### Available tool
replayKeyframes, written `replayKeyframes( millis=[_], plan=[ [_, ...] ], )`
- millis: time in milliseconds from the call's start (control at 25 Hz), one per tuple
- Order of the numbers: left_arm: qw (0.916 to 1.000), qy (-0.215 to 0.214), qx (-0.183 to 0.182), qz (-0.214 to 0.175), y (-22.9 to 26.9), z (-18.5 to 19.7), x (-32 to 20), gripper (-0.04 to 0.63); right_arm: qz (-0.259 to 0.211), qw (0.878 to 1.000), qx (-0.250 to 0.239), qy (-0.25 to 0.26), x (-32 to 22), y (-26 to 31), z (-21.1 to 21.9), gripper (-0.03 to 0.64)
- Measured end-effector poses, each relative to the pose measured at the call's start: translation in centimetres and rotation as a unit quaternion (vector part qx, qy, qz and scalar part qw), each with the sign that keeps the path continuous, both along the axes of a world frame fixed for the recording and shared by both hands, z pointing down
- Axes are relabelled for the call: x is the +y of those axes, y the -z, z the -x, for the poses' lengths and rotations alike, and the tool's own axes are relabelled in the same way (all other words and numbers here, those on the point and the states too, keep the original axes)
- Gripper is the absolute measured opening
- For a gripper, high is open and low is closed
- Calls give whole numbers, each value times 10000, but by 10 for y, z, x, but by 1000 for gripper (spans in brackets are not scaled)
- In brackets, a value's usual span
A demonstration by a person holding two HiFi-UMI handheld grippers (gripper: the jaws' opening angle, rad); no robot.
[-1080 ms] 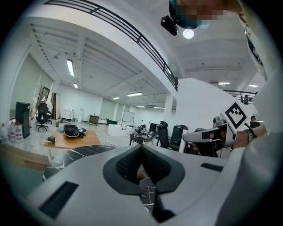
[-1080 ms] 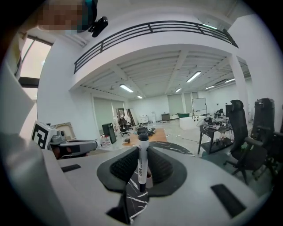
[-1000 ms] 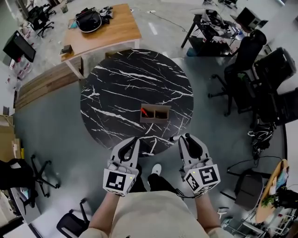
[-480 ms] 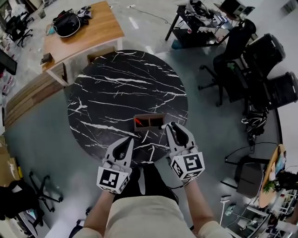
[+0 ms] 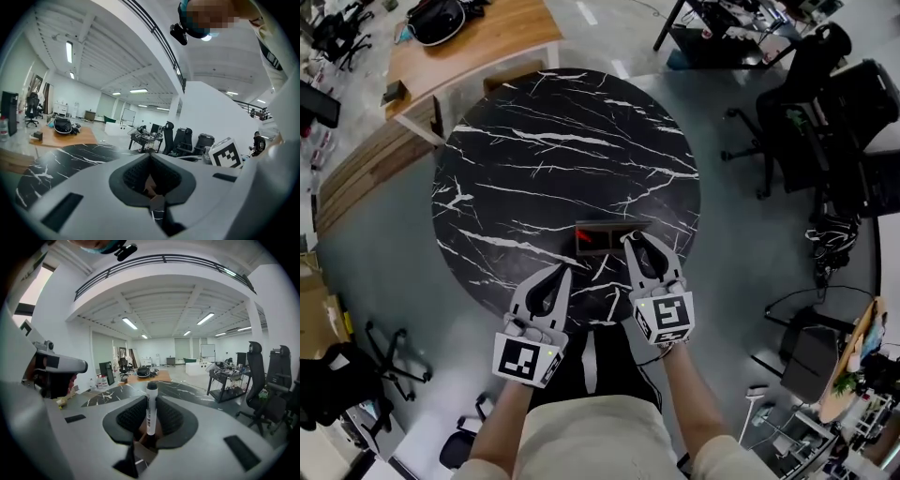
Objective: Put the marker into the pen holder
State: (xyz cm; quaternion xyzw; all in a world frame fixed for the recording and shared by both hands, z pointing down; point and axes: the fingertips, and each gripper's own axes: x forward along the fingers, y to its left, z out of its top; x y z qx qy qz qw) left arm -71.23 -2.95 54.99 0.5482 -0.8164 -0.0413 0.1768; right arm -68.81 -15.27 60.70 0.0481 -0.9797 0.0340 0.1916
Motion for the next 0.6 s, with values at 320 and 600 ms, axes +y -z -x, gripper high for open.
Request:
replayKeyframes(
  millis=[320, 600],
  plan=[
    [9992, -124, 220, 321, -38, -11, -13, 9, 74, 9990, 442, 38, -1, -63, 1, 83],
    [9995, -81, 223, 219, -37, -9, -27, 9, 109, 9985, 527, 50, -3, -81, 6, 82]
  ],
)
